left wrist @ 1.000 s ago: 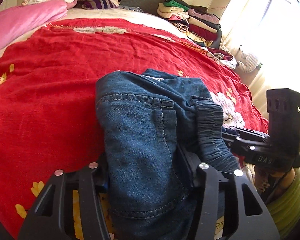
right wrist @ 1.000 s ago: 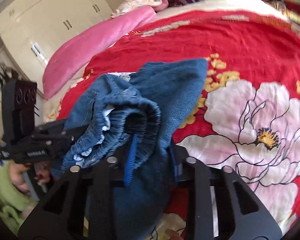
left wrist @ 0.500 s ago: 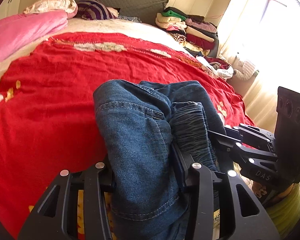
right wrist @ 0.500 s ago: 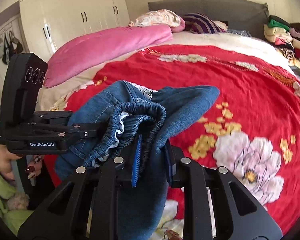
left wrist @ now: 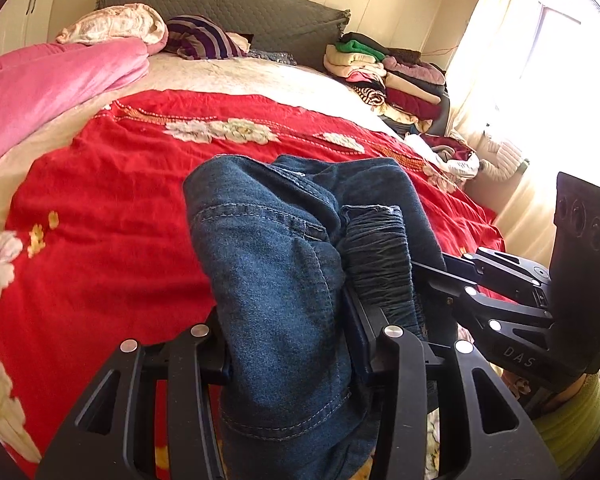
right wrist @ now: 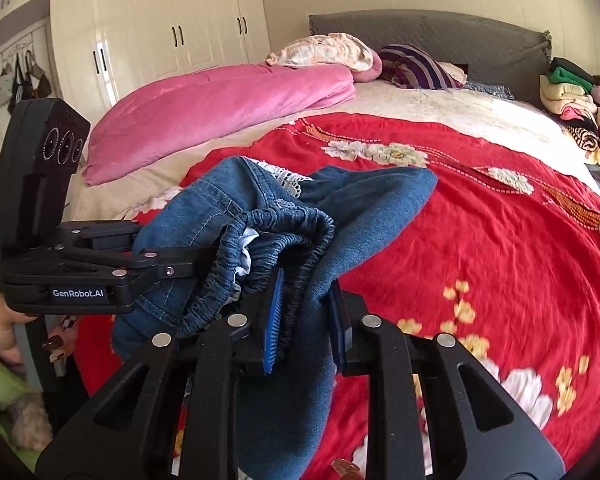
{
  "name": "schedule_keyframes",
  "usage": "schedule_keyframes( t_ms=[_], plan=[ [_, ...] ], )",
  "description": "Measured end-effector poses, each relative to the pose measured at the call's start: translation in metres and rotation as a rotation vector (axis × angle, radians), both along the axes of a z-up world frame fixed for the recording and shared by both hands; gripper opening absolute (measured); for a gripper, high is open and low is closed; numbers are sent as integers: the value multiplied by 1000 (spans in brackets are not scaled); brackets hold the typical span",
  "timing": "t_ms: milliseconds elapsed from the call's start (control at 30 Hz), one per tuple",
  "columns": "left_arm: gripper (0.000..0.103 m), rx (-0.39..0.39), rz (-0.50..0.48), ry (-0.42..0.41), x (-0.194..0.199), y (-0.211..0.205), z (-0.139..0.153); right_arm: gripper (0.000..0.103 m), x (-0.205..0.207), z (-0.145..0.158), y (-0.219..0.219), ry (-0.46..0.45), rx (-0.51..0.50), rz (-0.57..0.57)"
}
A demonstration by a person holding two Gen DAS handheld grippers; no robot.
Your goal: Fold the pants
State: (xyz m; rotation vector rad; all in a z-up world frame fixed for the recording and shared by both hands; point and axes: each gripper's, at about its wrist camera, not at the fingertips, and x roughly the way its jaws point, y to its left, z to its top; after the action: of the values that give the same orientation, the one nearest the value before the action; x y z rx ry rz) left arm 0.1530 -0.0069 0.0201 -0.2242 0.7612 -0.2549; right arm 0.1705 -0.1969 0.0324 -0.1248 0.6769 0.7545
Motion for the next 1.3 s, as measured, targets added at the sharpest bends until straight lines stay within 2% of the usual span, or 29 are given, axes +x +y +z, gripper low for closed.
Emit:
schedule_keyframes(
  t_ms=[333, 533, 567, 667, 767, 867, 1133, 1300],
  plan=[
    [40, -4, 5, 4, 29, 11, -4, 15, 34, -4, 13, 13, -13, -21],
    [43, -7, 18, 62, 41, 16, -27, 19, 45, -26, 14, 72, -24, -60],
    [47, -6, 24, 70, 41, 18, -31, 21, 46, -30, 13, 78, -32, -72],
    [59, 4, 44, 109, 43, 23, -45, 39, 51, -46, 7, 115, -74, -127],
    [67, 12, 61, 145, 46, 26, -57, 47, 54, -56, 1, 142, -107, -165],
    [67, -16, 66, 162, 46, 30, -64, 54, 57, -61, -3, 163, -104, -184],
    [67, 0, 67, 150, 42, 28, -57, 65, 49, -52, -6, 136, -101, -193],
    [68, 9, 73, 131, 34, 28, -49, 78, 43, -41, -14, 111, -74, -212]
  ],
)
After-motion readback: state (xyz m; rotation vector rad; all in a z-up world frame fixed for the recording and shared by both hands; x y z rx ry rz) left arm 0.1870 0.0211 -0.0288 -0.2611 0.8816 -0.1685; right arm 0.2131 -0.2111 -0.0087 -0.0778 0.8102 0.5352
